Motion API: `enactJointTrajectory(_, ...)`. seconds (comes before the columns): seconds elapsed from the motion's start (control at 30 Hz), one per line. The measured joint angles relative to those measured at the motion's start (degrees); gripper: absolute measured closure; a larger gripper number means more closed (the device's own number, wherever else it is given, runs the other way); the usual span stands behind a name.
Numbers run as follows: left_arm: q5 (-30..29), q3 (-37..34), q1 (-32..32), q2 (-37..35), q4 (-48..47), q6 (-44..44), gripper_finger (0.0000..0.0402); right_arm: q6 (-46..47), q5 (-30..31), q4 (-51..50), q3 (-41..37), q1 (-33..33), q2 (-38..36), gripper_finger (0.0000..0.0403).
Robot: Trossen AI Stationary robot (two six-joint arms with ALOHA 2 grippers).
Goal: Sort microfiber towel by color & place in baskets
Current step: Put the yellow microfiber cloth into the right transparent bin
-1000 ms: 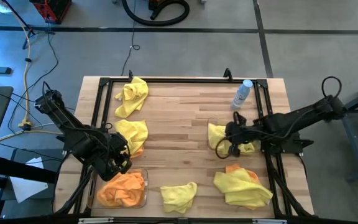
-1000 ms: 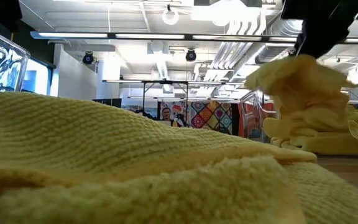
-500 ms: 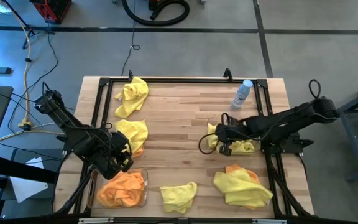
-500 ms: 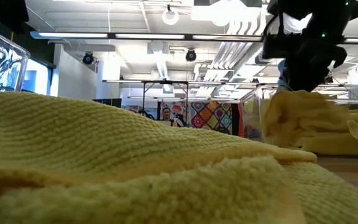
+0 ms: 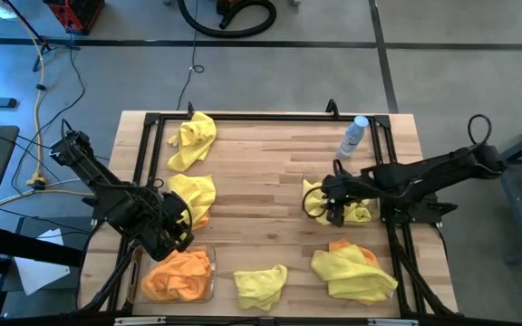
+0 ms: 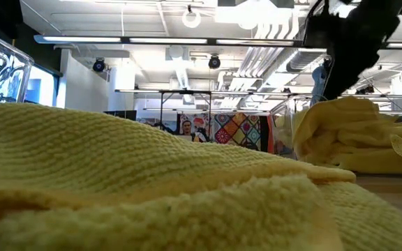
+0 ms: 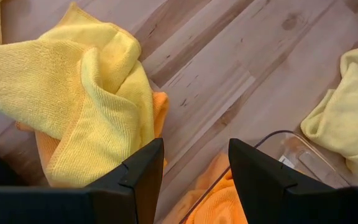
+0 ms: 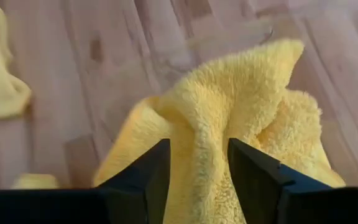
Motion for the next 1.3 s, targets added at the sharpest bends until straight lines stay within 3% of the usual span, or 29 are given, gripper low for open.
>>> enactJointTrajectory(0.3, 0.0, 0.0, 0.0, 0.0, 0.0, 0.0, 0.0232, -5.5, 2.1, 6.8, 0.0, -0.4, -0.1, 0.0237)
enactJointTrajectory(0.57, 0.0, 0.0, 0.0, 0.0, 0.0, 0.0, 0.0232, -9.1, -1.4, 6.3, 0.3, -3.5, 6.5, 0.0237)
enactJointTrajectory(0.87, 0.0, 0.0, 0.0, 0.0, 0.1, 0.0, 0.0232, -15.8, -1.8, -1.3, 7.8, -6.8, 18.7, 0.0237)
enactJointTrajectory(1.07, 0.0, 0.0, 0.0, 0.0, 0.5, 0.0, 0.0232, -16.7, -2.7, -1.7, 8.9, -6.8, 25.9, 0.0237)
enactJointTrajectory(1.3, 0.0, 0.0, 0.0, 0.0, 0.9, 0.0, 0.0232, -15.7, -2.8, -2.1, 8.9, -6.8, 26.2, 0.0237)
